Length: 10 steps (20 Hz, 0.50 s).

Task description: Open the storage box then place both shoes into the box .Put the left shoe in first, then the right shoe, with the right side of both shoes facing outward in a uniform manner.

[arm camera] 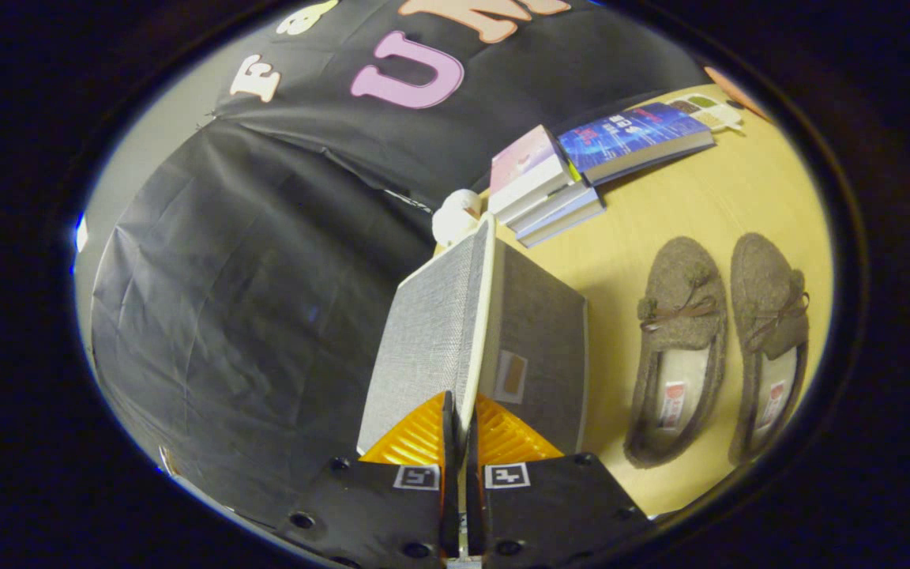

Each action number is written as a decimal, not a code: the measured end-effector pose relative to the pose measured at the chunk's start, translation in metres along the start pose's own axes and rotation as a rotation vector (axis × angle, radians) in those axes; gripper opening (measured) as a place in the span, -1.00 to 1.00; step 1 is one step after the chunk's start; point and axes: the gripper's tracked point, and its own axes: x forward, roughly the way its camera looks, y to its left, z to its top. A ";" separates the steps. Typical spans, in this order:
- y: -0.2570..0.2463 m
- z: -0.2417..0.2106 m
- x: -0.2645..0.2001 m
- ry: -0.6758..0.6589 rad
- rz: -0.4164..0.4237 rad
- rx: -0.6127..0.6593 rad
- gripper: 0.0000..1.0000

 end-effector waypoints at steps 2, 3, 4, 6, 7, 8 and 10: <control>0.020 0.008 -0.003 -0.016 0.019 -0.031 -0.86; 0.033 0.010 -0.005 -0.022 0.028 -0.050 -0.86; 0.047 0.012 -0.006 -0.023 0.039 -0.069 -0.86; 0.076 0.015 -0.003 -0.022 0.059 -0.105 -0.86; 0.089 0.014 -0.001 -0.021 0.070 -0.125 -0.86; 0.104 0.015 0.004 -0.020 0.087 -0.143 -0.86; 0.134 0.013 0.016 -0.013 0.121 -0.163 -0.86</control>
